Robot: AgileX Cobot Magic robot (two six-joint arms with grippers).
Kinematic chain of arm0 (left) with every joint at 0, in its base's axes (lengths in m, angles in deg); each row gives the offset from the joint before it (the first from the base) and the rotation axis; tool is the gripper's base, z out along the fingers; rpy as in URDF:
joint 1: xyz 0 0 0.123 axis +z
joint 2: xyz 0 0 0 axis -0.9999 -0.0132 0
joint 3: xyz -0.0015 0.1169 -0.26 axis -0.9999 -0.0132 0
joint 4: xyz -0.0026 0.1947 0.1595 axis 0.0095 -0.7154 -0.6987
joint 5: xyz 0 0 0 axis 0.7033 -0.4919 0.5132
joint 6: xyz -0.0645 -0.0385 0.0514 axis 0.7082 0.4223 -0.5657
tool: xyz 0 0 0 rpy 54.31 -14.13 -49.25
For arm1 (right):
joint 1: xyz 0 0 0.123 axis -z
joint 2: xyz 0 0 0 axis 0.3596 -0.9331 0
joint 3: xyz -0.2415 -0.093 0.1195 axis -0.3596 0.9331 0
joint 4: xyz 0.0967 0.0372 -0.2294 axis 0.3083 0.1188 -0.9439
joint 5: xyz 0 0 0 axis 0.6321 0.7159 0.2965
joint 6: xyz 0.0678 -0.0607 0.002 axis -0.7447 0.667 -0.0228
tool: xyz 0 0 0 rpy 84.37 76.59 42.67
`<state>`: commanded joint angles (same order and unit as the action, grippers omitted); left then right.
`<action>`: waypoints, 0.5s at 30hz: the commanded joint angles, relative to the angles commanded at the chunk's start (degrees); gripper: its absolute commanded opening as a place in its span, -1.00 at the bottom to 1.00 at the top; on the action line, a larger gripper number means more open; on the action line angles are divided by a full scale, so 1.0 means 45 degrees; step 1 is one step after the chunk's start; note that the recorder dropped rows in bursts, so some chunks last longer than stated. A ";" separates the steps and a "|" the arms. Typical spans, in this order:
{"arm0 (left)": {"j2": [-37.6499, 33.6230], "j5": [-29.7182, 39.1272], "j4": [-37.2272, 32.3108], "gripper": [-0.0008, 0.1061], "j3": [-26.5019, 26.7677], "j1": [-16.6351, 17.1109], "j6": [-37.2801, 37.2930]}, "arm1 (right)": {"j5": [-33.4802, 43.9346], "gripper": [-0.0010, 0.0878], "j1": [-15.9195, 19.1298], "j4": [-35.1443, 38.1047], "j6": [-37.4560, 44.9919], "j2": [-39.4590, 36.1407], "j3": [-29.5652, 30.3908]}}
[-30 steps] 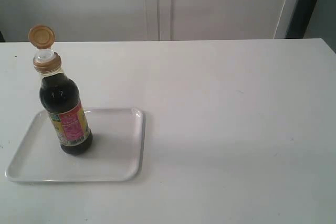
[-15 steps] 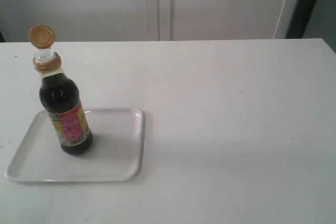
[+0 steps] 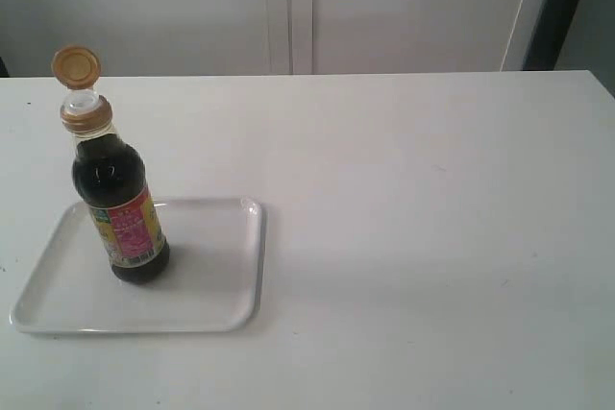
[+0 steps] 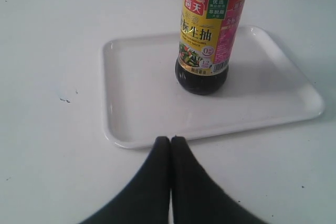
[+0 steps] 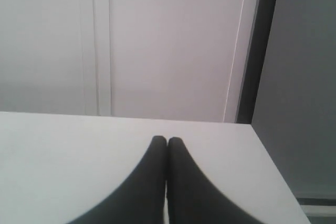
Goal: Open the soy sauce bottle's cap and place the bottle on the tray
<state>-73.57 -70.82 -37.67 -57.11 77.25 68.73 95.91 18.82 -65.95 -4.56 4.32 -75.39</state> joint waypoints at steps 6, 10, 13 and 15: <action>0.0000 0.0000 0.0000 -0.99 0.0000 0.0000 0.0000 | 0.0028 -0.98 0.0000 0.0591 0.0446 0.0784 0.1168; 0.0000 0.0000 0.0000 -0.99 0.0000 0.0000 0.0000 | 0.0306 -0.98 0.0000 0.0639 0.0446 0.1391 0.1996; 0.0000 0.0000 0.0000 -0.99 0.0000 0.0000 0.0000 | 0.0464 -0.98 0.0000 0.0644 0.0446 0.1736 0.2669; 0.0000 0.0000 0.0000 -0.99 0.0000 0.0000 0.0000 | 0.0386 -0.98 0.0000 0.0644 0.0446 0.1971 0.3117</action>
<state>-73.57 -70.82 -37.67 -57.11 77.25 68.73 97.65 18.82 -63.05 -2.55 13.19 -61.36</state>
